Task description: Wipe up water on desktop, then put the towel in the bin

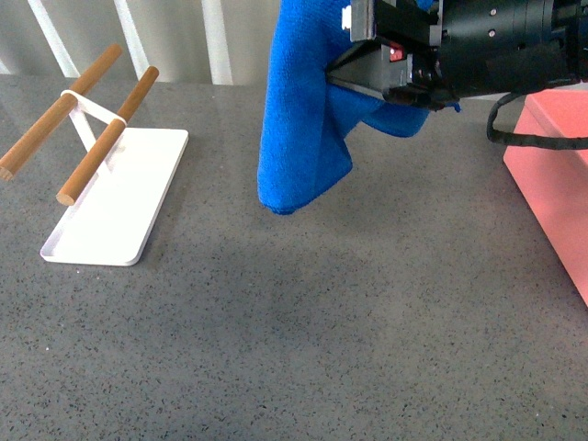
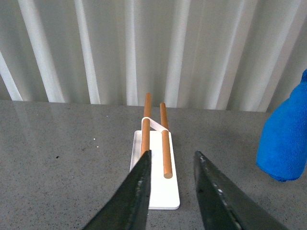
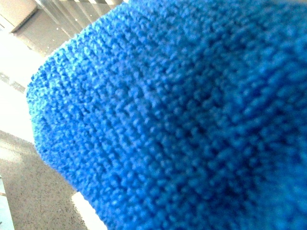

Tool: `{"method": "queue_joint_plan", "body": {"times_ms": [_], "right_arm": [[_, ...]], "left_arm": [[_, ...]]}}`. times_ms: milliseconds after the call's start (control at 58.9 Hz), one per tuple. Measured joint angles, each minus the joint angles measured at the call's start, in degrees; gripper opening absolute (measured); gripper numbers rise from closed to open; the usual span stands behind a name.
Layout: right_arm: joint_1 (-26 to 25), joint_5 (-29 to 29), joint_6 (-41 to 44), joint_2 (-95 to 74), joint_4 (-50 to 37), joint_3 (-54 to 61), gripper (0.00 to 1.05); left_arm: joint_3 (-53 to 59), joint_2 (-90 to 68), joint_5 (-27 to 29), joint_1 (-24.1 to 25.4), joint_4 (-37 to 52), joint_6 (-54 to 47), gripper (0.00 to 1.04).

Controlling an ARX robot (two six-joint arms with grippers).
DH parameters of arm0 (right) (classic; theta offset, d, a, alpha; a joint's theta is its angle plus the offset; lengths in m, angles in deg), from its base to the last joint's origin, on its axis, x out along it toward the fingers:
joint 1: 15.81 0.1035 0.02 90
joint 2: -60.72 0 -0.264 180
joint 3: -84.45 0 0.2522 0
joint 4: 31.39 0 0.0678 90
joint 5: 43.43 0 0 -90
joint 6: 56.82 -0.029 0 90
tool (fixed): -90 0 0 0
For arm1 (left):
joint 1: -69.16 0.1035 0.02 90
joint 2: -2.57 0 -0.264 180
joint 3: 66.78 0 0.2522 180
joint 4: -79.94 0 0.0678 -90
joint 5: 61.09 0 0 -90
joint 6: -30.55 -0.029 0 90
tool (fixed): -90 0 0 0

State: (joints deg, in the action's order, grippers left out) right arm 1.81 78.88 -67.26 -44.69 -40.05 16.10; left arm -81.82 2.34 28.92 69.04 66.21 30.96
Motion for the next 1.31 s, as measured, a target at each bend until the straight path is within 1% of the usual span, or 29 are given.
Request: {"method": "queue_joint_plan", "body": {"times_ms": [68,119,136,170,204,272,373,390,441,577,662,798,985,1120,1205,1307], "right_arm": [[-0.4,-0.4,1.2,0.0,2.5,0.0,0.04],[-1.2,-0.6,2.9,-0.3,5.7,0.0,0.04],[-1.5,-0.7,3.7,-0.5,7.0,-0.1,0.04],[-2.1,-1.5,5.9,-1.4,11.0,-0.5,0.04],[-2.4,-2.1,7.0,-1.9,12.9,-0.9,0.04],[-3.2,-5.1,10.6,-3.7,19.1,-2.1,0.04],[-5.3,-12.0,18.0,-7.5,29.9,-4.0,0.04],[-5.7,-12.6,19.1,-7.8,31.0,-4.2,0.04],[-6.7,-15.4,23.1,-9.4,33.6,-5.0,0.04],[-7.4,-22.4,29.6,-13.3,36.8,-8.9,0.04],[-7.3,-27.0,32.3,-16.9,38.1,-12.6,0.04],[-6.4,-31.6,34.4,-22.0,39.0,-18.2,0.04],[-3.9,-35.4,34.9,-26.3,39.5,-24.9,0.04],[-1.3,-36.4,34.6,-28.6,39.5,-29.5,0.04],[1.1,-35.6,34.4,-29.4,39.5,-31.8,0.04],[4.0,-33.4,33.5,-29.4,39.7,-33.0,0.04]], "left_arm": [[0.0,0.0,0.0,0.0,0.0,0.0,0.39],[0.0,0.0,0.0,0.0,0.0,0.0,0.5],[0.0,0.0,0.0,0.0,0.0,0.0,0.55],[0.0,0.0,0.0,0.0,0.0,0.0,0.63],[0.0,0.0,0.0,0.0,0.0,0.0,0.68],[0.0,0.0,0.0,0.0,0.0,0.0,0.77],[0.0,0.0,0.0,0.0,0.0,0.0,0.98],[0.0,0.0,0.0,0.0,0.0,-0.1,1.0],[0.0,0.0,0.0,0.0,0.0,-0.1,0.97],[0.0,0.0,0.0,0.0,0.0,-0.1,0.98],[0.0,0.0,0.0,0.0,0.0,-0.1,0.98],[0.0,0.0,0.0,0.0,0.0,-0.1,0.98],[0.0,0.0,0.0,0.0,0.0,-0.1,0.98],[0.0,0.0,0.0,0.0,0.0,-0.1,0.98],[0.0,0.0,0.0,0.0,0.0,-0.1,0.98],[0.0,0.0,0.0,0.0,0.0,-0.1,0.98]]}}
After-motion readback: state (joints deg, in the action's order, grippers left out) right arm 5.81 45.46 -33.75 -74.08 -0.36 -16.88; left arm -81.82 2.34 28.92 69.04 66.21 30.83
